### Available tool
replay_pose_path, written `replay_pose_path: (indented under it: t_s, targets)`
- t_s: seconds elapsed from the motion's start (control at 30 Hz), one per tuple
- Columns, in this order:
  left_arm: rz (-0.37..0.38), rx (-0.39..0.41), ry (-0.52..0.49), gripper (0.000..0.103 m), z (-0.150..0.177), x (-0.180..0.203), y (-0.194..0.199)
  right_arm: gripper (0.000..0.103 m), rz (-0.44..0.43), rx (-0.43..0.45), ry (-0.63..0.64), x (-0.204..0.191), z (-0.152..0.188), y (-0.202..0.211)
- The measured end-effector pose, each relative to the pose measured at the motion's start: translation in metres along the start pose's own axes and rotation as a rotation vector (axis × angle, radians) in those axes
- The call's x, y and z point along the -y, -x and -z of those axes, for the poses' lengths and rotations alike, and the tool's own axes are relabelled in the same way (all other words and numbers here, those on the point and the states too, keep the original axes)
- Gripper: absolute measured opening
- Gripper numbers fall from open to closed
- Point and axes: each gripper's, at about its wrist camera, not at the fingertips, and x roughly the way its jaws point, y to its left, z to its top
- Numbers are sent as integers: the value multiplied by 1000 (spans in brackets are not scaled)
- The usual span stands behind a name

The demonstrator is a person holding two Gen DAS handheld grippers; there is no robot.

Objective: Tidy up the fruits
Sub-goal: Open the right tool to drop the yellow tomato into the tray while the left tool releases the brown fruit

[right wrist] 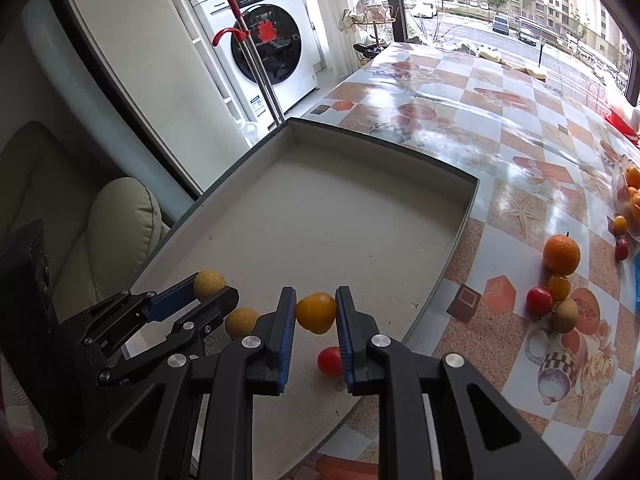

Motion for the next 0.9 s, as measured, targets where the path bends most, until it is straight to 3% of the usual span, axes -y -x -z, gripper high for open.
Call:
replay_pose_path:
  t_s: [0.3,0.37,0.4,0.43,0.47,0.5,0.6,0.7,0.8,0.9]
  targets:
    - [-14,-10,-13,30,3,1,-2,22,-27,-38,-11,1,1,-11]
    - [-26,-14,-12,30,3,2,-3,29,-44,-58,-20,2,1,-14]
    - [-30,-18,-11,39,3,2,-4,35,-42,-60,-23,3,2,-14]
    - [-37,-21,-7,53,3,1,-4,53,-36,-58,-23,3,2,-13]
    - [-44,-20,-2,87,3,1,-3,70,-34,-55,-25,3,2,-12]
    - [-45,2,7,96,4,0,1,75,-36,-48,-31,4,2,-10]
    - [-26,28,-7,96,5,4,9,84,-40,-13,-38,5,-1,0]
    - [-36,25,-26,96,3,10,11,103,11,35,-57,10,-4,13]
    - [-32,31,-30,96,2,16,14,103,6,87,-99,23,-2,26]
    - [-33,36,-50,96,-1,25,17,103,9,85,-140,38,3,30]
